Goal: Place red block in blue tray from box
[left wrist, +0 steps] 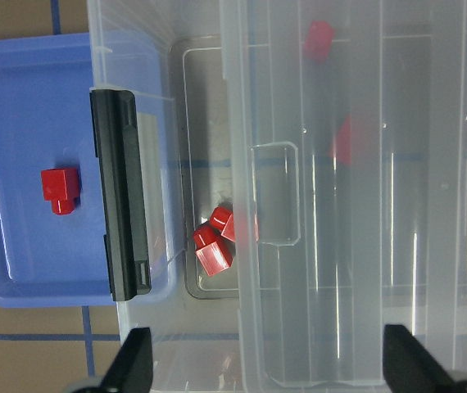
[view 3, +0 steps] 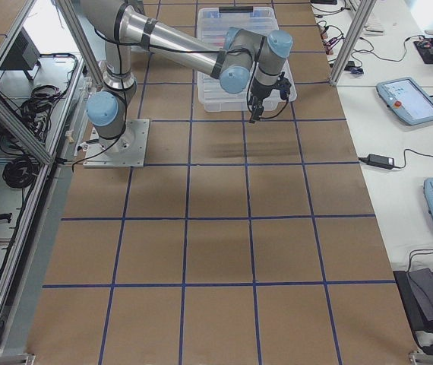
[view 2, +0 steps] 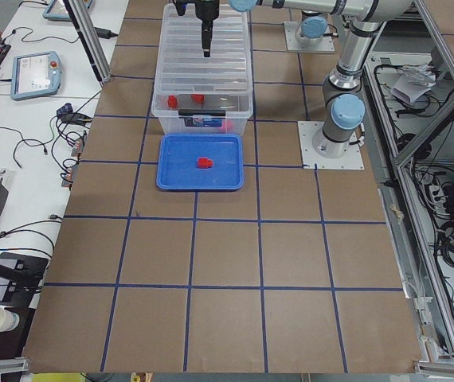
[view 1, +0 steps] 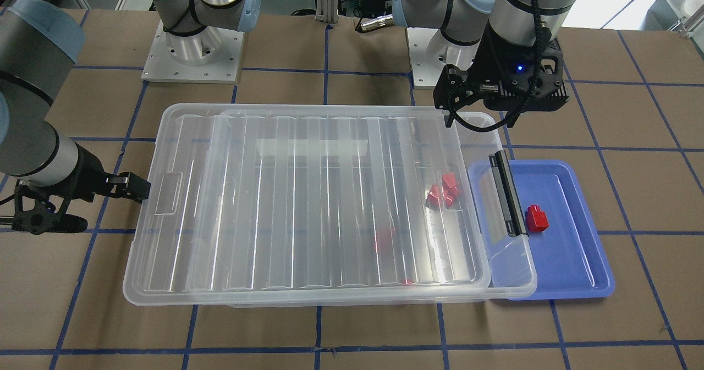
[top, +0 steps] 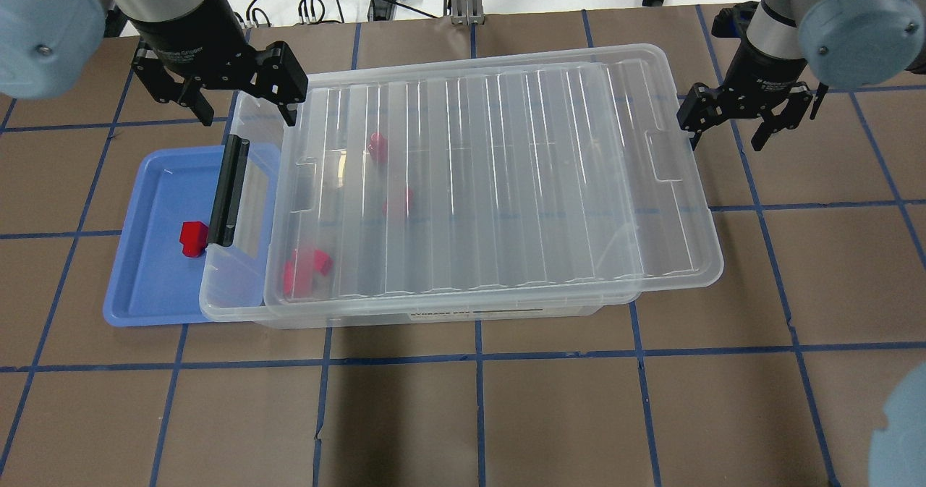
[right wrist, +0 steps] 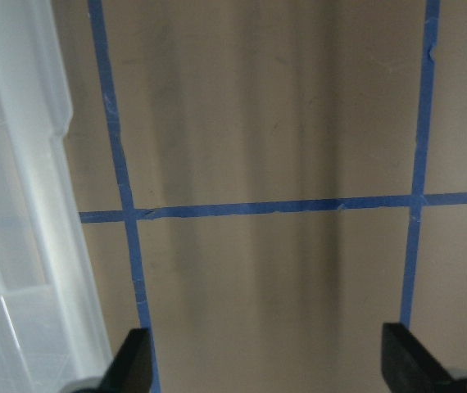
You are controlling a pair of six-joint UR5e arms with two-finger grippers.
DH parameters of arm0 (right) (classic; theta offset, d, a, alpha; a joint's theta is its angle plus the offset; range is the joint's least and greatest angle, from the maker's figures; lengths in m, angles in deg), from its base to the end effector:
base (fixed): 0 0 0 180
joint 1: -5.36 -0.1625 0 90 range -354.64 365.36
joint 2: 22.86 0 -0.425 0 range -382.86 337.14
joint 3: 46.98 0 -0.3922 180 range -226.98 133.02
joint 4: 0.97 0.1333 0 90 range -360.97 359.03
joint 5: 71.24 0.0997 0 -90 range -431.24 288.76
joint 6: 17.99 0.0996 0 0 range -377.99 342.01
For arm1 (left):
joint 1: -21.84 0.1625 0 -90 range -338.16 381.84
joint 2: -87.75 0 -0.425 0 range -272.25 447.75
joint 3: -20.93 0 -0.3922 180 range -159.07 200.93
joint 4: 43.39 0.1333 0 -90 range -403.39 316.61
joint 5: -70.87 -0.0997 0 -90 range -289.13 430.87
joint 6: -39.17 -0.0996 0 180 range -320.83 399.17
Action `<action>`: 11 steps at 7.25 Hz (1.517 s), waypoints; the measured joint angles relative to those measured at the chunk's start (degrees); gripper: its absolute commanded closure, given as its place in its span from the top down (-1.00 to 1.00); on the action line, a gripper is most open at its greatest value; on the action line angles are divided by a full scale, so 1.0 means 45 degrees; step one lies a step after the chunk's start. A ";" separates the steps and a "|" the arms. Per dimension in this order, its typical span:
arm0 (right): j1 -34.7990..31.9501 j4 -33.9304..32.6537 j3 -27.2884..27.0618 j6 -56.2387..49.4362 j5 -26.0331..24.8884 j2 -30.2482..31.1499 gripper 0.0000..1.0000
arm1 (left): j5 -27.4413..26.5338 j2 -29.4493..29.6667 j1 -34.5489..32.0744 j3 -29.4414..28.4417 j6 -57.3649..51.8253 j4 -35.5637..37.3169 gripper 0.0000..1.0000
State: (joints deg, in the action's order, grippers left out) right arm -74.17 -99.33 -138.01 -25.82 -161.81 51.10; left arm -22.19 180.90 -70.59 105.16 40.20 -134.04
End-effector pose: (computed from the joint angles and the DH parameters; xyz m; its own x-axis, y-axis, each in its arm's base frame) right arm 0.0255 -0.5903 0.3423 -0.9989 0.0461 -0.0109 0.0440 0.9875 0.1514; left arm -0.1498 -0.5123 0.5088 -0.9984 0.0225 -0.0527 0.0244 0.9991 -0.0353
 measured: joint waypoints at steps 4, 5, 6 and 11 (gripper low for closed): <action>-0.0797 -0.0098 0.0021 0.0900 0.0177 -0.0008 1.00 | 0.0012 -0.0260 0.0003 0.0534 -0.0033 0.0330 1.00; -0.0906 -0.0107 0.0029 0.1049 0.0179 0.0005 1.00 | 0.0005 -0.0272 0.0022 0.0505 -0.0033 0.0342 1.00; -0.0963 -0.0108 0.0032 0.1116 0.0176 0.0023 1.00 | -0.0011 -0.0281 0.0058 0.0441 -0.0030 0.0333 1.00; -0.1042 -0.0069 0.0020 0.1153 0.0168 0.0108 1.00 | 0.0021 -0.0300 0.0701 0.0361 -0.0027 0.0285 1.00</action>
State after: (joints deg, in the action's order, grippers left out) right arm -78.86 -99.64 -137.92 -20.63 -161.05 51.59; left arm -22.09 179.55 -67.44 106.78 40.08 -132.76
